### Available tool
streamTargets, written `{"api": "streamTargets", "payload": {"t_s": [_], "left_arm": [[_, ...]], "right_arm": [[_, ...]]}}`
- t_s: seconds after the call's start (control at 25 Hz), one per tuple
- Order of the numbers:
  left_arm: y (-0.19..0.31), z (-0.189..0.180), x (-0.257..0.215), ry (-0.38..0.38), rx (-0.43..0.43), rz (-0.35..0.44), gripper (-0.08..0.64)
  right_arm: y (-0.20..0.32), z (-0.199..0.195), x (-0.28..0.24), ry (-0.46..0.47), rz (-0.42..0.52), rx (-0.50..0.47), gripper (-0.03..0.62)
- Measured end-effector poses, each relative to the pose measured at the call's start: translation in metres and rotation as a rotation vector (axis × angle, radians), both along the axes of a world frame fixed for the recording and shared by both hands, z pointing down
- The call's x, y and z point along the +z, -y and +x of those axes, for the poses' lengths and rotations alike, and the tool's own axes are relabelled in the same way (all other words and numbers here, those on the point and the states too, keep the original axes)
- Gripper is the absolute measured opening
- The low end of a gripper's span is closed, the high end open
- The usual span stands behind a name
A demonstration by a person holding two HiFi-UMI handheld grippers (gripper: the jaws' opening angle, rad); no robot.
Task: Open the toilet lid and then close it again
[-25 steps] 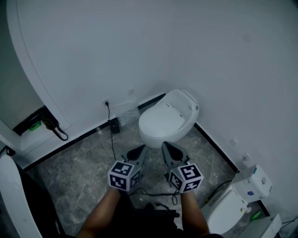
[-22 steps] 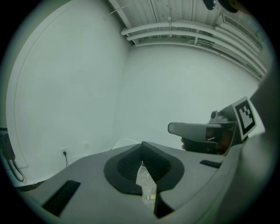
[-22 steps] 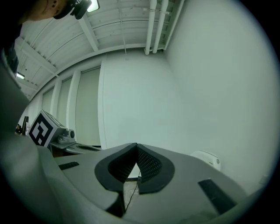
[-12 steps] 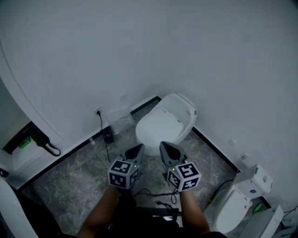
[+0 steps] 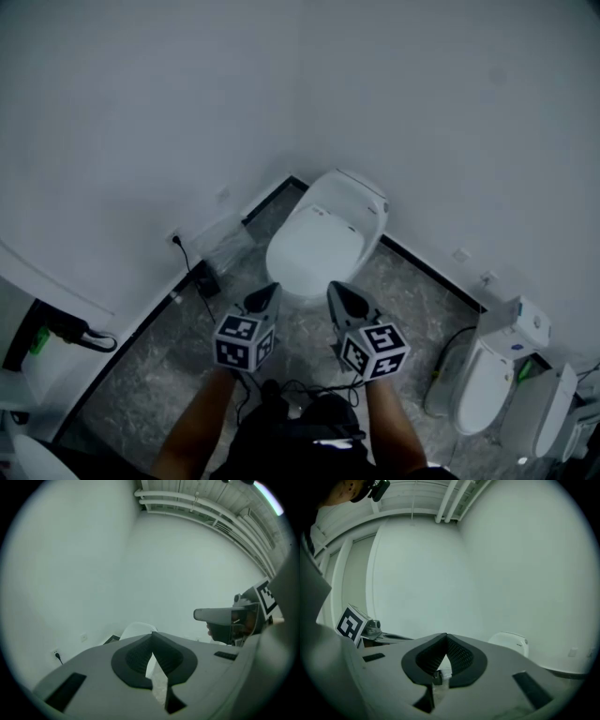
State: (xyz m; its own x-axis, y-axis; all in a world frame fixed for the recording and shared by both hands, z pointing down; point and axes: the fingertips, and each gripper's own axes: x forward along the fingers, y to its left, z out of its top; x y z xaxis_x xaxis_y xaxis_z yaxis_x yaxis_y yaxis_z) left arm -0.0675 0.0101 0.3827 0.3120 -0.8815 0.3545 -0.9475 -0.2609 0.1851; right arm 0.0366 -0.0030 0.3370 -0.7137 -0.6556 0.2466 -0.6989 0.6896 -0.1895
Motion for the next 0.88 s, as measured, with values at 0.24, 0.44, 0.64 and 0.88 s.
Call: {"api": "streamTargets", "payload": {"t_s": [0.24,0.44,0.64,0.88], "left_arm": [[0.027,-0.008,0.050,0.005,0.042,-0.080,0.008],[0.058,-0.003,0.116,0.007,0.047,-0.167,0.007],[0.085,-0.002,0.189,-0.022,0.025,-0.263,0.008],[0.115,-0.020,0.256,-0.030,0.056,-0.315,0.008]], "right_arm": [[0.032,0.017,0.068,-0.025,-0.118,0.128,0.011],[0.059,0.031,0.146,-0.017,-0.253,0.160,0.014],[0.085,0.039,0.236,-0.046,-0.378,0.197,0.017],[0.097,0.042,0.333,-0.032,-0.531,0.253,0.032]]}}
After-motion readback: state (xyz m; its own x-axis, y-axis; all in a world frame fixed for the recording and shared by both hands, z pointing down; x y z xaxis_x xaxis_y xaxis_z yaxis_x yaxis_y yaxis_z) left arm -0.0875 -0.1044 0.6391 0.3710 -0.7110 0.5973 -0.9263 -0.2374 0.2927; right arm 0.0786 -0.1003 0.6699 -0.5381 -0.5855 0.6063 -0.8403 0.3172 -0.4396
